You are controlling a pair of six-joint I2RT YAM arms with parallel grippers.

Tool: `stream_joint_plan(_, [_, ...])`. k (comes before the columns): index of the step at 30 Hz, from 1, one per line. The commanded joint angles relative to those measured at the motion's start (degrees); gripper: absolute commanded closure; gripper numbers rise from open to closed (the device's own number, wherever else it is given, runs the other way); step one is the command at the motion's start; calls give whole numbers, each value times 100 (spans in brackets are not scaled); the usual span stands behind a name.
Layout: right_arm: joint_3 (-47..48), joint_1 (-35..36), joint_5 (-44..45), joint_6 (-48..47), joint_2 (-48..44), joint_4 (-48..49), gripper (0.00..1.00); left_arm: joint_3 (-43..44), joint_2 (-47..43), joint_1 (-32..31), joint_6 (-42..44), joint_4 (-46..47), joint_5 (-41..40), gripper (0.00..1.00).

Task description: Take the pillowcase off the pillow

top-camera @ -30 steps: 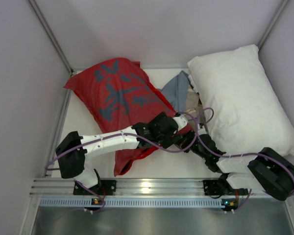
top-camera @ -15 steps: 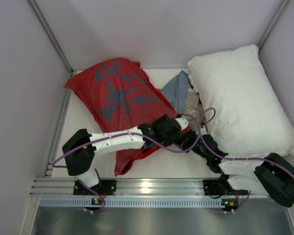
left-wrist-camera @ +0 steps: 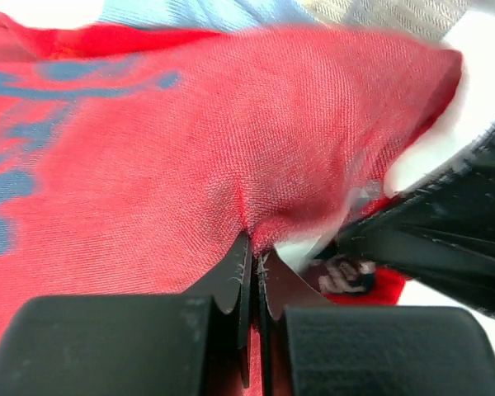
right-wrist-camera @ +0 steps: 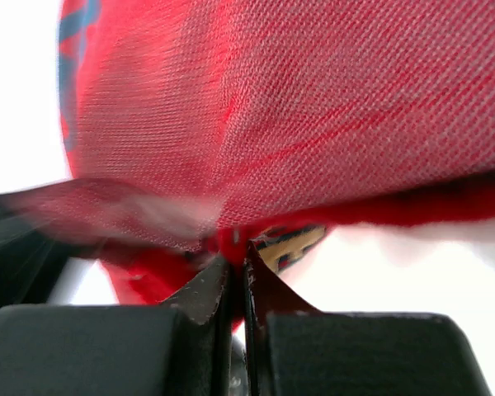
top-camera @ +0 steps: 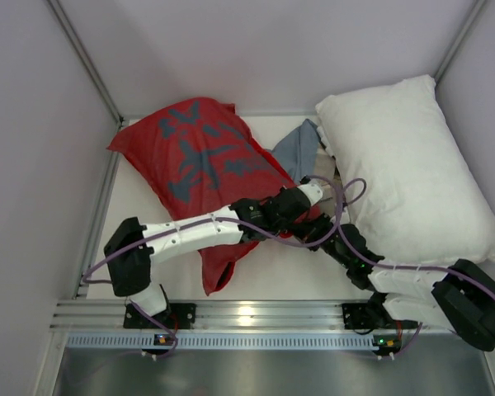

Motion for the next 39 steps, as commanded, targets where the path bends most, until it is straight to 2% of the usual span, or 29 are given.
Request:
stream_joint_plan(1, [-61, 89, 589, -361, 495, -1106, 100, 770, -924, 451, -25, 231, -861, 100])
stream_joint_plan(4, [-17, 89, 633, -292, 1109, -1211, 100, 1095, -1109, 889, -34, 20, -476, 100])
stream_joint_plan(10, [-263, 107, 528, -212, 1822, -527, 100, 1588, -1451, 1445, 54, -314, -255, 100])
stream_joint_plan(15, [-360, 116, 406, -431, 1701, -412, 100, 1782, -1645, 1551, 142, -665, 254, 100])
stream_joint_plan(18, [-290, 142, 335, -844, 1105, -604, 100, 1607, -1768, 1551, 29, -754, 931, 100])
stream_joint_plan(20, [-132, 142, 334, -1342, 358, -1191, 100, 1449, -1742, 1551, 54, -763, 1430, 100])
stream_joint_plan(22, [281, 142, 571, -1626, -552, -2095, 100, 1343, -1681, 1551, 28, -754, 2132, 100])
stream_joint_plan(23, [412, 133, 685, -1966, -889, -2813, 100, 1290, -1567, 1551, 2, -754, 2232, 100])
stream_joint_plan(25, [861, 125, 967, -2276, -1757, -3494, 100, 1307, -1391, 1551, -34, -763, 2286, 100])
stream_joint_plan(26, [1001, 107, 941, -2617, -2006, -3889, 86, 1342, -1242, 1551, -25, -763, 2303, 100])
stream_joint_plan(27, [1290, 116, 793, -2768, -2183, -4041, 66, 1377, -1189, 1551, -208, -771, 2382, 100])
stream_joint_plan(28, [1588, 107, 644, -2900, -2463, -4451, 29, 1412, -1084, 1551, -331, -754, 2530, 93])
stream_joint_plan(29, [1591, 107, 642, -2910, -2466, -4620, 20, 1413, -1039, 1551, -333, -754, 2593, 93])
stream_joint_plan(32, [1768, 124, -120, -2569, -2370, -4693, 9, 1492, -889, 1542, -543, -754, 2734, 97])
stream_joint_plan(33, [1532, 124, -671, -2385, -2308, -4318, 8, 1544, -863, 1542, -613, -763, 2760, 100])
stream_joint_plan(35, [1128, 212, -1140, -1604, -2115, -3510, 8, 1588, -854, 1534, -666, -763, 2900, 100])
stream_joint_plan(36, [725, 291, -1334, -1305, -2045, -2662, 9, 1615, -863, 1516, -728, -763, 2927, 100])
stream_joint_plan(37, [591, 387, -1344, -849, -1861, -2279, 9, 1676, -898, 1507, -746, -754, 2962, 100])
stream_joint_plan(39, [606, 756, -1109, -617, -1571, -1960, 9, 1729, -907, 1498, -789, -754, 3154, 100])
